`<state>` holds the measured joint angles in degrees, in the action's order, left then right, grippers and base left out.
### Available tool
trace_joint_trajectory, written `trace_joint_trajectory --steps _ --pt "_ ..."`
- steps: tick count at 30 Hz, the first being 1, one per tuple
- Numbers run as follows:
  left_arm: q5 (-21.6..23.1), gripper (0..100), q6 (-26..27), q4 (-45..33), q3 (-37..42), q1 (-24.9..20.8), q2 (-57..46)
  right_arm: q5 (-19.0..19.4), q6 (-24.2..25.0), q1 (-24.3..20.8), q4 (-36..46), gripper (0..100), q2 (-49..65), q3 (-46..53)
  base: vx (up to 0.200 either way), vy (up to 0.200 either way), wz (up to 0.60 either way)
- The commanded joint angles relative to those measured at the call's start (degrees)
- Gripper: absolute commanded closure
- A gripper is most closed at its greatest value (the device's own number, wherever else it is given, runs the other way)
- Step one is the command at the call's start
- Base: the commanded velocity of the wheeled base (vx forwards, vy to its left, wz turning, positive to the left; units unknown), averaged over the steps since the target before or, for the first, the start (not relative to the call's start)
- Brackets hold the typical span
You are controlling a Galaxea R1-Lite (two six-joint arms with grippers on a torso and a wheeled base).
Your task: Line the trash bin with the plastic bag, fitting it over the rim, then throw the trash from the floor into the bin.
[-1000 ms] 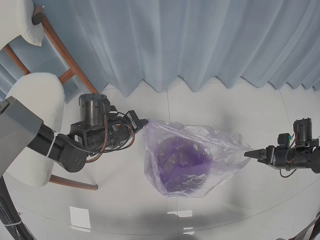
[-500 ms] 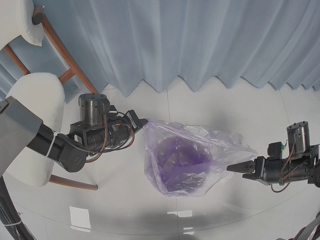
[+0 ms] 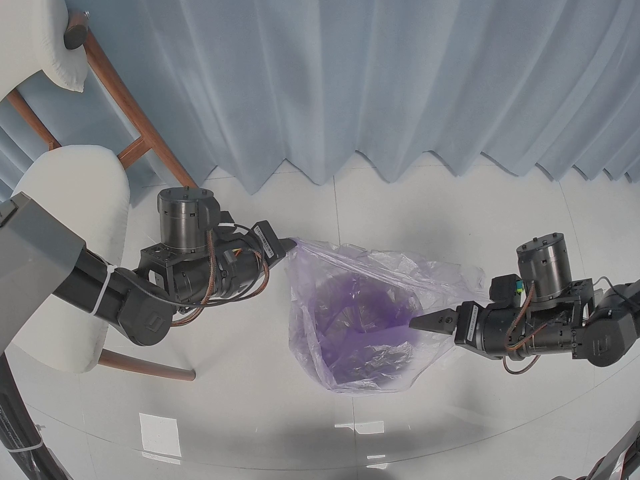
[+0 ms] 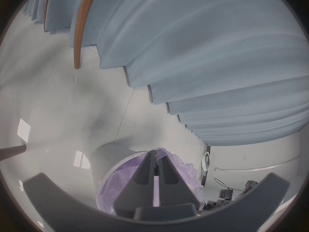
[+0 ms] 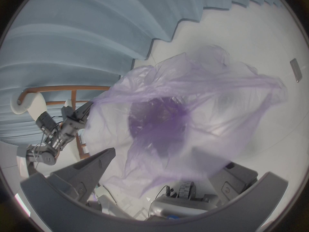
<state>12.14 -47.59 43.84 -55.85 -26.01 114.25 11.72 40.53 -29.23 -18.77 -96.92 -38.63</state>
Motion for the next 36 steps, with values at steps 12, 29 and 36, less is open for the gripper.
trace_joint_trajectory --steps 12,29,36 --pt "3.77 100 18.32 0.02 11.46 2.11 -2.19 -5.91 2.53 -13.31 -3.73 100 -4.69 6.99 0.000 0.000 0.00" --pt "6.23 100 34.41 -0.07 15.94 7.29 1.50 -10.66 2.36 -18.84 -6.89 100 -16.82 6.99 0.000 0.000 0.00" --pt "5.70 100 37.40 -0.07 15.33 8.79 4.84 -15.41 2.36 -18.84 -13.48 100 -23.49 7.87 0.000 0.000 0.00"
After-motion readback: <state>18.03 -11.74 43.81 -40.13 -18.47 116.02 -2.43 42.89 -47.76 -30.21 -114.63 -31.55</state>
